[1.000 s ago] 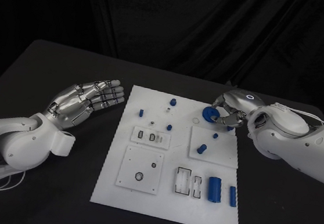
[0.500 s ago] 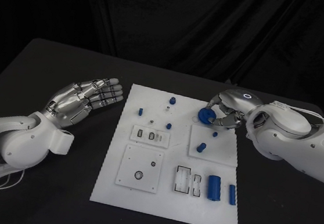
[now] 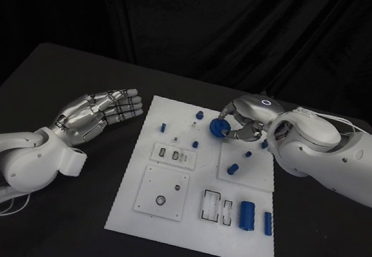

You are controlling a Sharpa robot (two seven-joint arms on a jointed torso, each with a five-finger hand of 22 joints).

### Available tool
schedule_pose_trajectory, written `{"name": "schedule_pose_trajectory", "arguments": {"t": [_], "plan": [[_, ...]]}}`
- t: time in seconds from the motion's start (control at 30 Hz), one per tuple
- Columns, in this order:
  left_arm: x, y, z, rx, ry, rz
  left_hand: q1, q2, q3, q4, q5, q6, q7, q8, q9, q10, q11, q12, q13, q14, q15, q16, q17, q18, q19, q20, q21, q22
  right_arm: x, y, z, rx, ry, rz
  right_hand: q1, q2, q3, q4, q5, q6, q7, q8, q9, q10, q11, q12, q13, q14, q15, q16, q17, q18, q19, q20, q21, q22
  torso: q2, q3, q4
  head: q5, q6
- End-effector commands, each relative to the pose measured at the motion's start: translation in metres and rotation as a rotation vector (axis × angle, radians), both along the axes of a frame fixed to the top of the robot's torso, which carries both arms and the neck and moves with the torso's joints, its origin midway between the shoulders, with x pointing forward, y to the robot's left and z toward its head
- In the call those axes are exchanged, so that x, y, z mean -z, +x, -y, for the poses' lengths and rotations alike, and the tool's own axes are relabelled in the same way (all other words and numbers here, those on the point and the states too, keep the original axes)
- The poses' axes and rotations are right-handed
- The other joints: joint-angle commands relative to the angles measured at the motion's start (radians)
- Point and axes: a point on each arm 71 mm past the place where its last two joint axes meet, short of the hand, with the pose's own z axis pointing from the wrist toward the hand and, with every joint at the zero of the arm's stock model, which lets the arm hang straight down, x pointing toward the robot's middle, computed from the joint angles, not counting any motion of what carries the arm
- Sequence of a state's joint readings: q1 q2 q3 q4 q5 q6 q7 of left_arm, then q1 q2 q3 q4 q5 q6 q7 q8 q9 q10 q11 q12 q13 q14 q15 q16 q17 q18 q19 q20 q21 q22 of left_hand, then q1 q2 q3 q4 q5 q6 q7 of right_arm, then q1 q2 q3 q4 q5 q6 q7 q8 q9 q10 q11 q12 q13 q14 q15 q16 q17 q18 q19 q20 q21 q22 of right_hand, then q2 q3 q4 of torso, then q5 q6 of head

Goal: Assemble the parts on the task board

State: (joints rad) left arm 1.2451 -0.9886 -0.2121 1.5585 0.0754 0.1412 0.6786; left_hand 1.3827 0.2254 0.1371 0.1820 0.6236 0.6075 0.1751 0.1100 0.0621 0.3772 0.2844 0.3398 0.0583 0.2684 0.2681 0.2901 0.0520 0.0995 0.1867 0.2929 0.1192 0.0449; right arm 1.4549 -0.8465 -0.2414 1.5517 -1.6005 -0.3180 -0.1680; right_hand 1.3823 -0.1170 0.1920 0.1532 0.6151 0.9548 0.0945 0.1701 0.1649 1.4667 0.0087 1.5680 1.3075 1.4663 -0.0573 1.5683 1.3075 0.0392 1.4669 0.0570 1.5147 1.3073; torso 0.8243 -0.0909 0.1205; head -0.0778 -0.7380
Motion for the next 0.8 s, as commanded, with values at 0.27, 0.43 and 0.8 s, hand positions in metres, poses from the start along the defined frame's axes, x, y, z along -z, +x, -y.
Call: {"name": "schedule_pose_trajectory", "arguments": {"t": [0.27,0.43,0.8], "plan": [[-0.015,-0.001,-0.002,-0.057,-0.154,0.175,-0.004,-0.011,0.007,0.0,0.001,-0.001,0.006,0.002,0.001,-0.001,0.006,0.001,0.001,-0.002,0.007,0.007,0.001,-0.013,0.007,0.0,0.004,0.0,-0.001,0.006,-0.022,-0.058,-0.007,0.013,-0.011,0.003,0.004,0.005,-0.011,0.007,-0.022,0.204,0.278,0.104,-0.009,0.003,0.263,0.104,-0.005,0.003,0.263,-0.017,0.054,-0.007,0.004,0.2,0.0,0.0009,0.004,0.0,-0.006],[-0.015,-0.001,-0.002,-0.056,-0.154,0.174,-0.004,-0.011,0.007,0.0,0.001,-0.001,0.006,0.002,0.001,-0.001,0.006,0.001,0.001,-0.002,0.007,0.007,0.001,-0.013,0.007,0.0,0.004,0.0,0.002,0.008,-0.03,-0.074,-0.008,0.012,-0.011,0.003,0.006,0.004,-0.019,0.002,-0.021,0.202,0.281,0.104,-0.008,0.003,0.263,0.104,-0.005,0.003,0.263,-0.017,0.054,-0.008,0.004,0.2,0.0,0.0002,0.0005,0.004,-0.009],[-0.015,-0.001,-0.002,-0.056,-0.153,0.172,-0.004,-0.011,0.007,0.0,0.001,-0.001,0.006,0.002,0.001,-0.001,0.006,0.001,0.001,-0.002,0.007,0.007,0.001,-0.013,0.007,0.0,0.004,0.0,0.004,0.012,-0.042,-0.099,-0.008,0.017,-0.012,0.004,0.01,0.004,-0.035,-0.006,-0.019,0.2,0.285,0.104,-0.006,0.003,0.263,0.104,-0.004,0.003,0.263,-0.016,0.052,-0.007,0.002,0.198,0.002,0.0008,0.0029,-0.001,-0.021]]}}
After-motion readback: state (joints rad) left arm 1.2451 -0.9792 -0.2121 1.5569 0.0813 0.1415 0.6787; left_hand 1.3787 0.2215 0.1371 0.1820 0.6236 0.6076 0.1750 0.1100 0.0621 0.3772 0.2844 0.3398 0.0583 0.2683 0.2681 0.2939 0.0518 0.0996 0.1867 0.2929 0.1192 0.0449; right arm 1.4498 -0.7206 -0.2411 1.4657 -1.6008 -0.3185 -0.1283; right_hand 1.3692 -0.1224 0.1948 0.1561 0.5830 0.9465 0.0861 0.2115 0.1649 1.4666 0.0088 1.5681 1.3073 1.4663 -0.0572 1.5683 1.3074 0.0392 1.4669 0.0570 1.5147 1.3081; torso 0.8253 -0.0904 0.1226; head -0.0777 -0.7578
